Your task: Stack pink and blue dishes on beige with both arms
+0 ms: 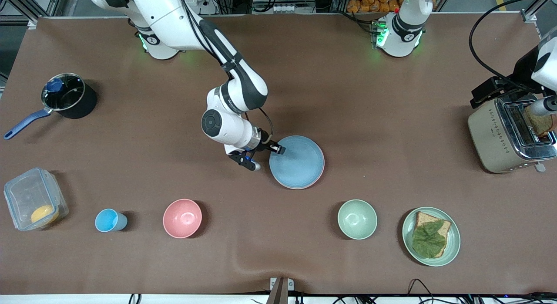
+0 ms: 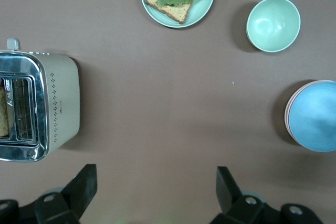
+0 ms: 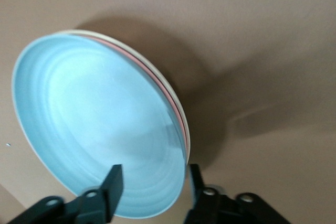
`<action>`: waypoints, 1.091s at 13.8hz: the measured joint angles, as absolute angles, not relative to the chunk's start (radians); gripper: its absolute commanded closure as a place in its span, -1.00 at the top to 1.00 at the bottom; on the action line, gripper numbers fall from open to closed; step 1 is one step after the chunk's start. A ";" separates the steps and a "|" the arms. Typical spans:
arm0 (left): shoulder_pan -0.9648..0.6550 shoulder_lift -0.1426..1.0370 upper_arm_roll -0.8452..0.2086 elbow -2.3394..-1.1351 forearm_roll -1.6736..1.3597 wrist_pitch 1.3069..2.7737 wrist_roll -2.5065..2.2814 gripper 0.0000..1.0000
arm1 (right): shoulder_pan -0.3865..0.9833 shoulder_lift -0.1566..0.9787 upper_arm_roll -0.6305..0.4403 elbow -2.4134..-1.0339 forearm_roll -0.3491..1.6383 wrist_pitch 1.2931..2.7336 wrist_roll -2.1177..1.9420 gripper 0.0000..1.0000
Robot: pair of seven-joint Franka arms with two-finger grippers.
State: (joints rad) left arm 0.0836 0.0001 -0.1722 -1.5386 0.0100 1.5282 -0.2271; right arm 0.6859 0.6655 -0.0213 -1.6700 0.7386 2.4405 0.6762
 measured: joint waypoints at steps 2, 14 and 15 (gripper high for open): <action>0.080 0.000 -0.164 -1.538 0.010 1.528 -0.208 1.00 | 0.685 0.631 -0.070 -1.686 0.726 2.407 0.675 1.00; 0.077 0.000 -0.158 -1.508 0.010 1.477 -0.196 1.00 | 0.674 0.463 -0.566 -1.729 0.526 1.866 0.118 1.00; 0.076 0.000 -0.157 -1.507 0.010 1.476 -0.196 1.00 | 0.673 0.455 -0.618 -1.729 0.525 1.826 0.052 1.00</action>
